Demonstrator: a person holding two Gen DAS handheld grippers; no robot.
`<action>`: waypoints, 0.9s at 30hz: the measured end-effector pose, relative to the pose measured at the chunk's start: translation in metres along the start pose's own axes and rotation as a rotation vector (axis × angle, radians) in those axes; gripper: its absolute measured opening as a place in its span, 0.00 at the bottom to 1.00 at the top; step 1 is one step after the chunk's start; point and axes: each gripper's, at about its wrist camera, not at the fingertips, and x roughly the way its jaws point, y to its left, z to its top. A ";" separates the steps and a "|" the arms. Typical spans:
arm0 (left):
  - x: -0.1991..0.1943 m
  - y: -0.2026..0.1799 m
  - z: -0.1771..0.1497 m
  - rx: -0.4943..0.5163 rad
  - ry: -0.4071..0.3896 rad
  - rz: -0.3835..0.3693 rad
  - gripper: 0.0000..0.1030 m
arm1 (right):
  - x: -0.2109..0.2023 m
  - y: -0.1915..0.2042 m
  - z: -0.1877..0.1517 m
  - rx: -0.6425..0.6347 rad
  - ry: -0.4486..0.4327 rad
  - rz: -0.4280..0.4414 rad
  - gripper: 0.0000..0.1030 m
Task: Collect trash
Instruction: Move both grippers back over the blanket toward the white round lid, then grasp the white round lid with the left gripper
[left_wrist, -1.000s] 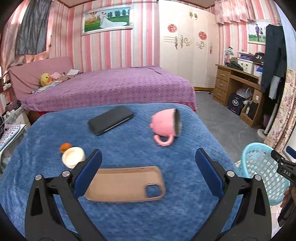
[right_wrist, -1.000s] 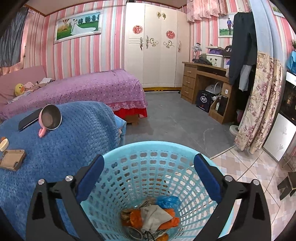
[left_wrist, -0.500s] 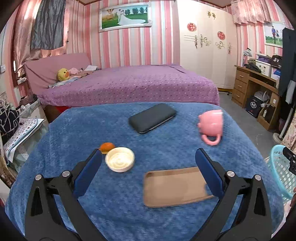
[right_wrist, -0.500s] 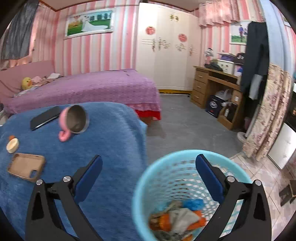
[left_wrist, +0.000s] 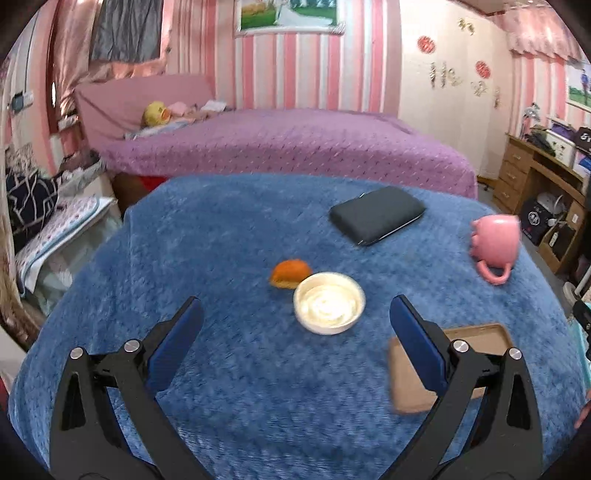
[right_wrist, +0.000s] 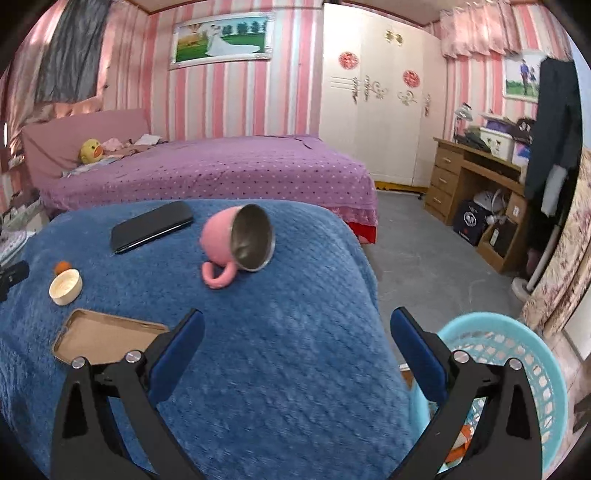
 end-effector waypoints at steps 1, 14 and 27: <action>0.003 0.002 0.000 0.000 0.012 0.008 0.95 | 0.001 0.003 -0.001 0.004 0.001 0.007 0.96; 0.055 0.018 -0.011 -0.057 0.193 -0.010 0.95 | 0.023 -0.002 -0.001 0.077 0.062 0.042 0.96; 0.081 -0.027 0.004 0.012 0.199 -0.031 0.95 | 0.040 -0.001 -0.003 0.060 0.153 0.010 0.96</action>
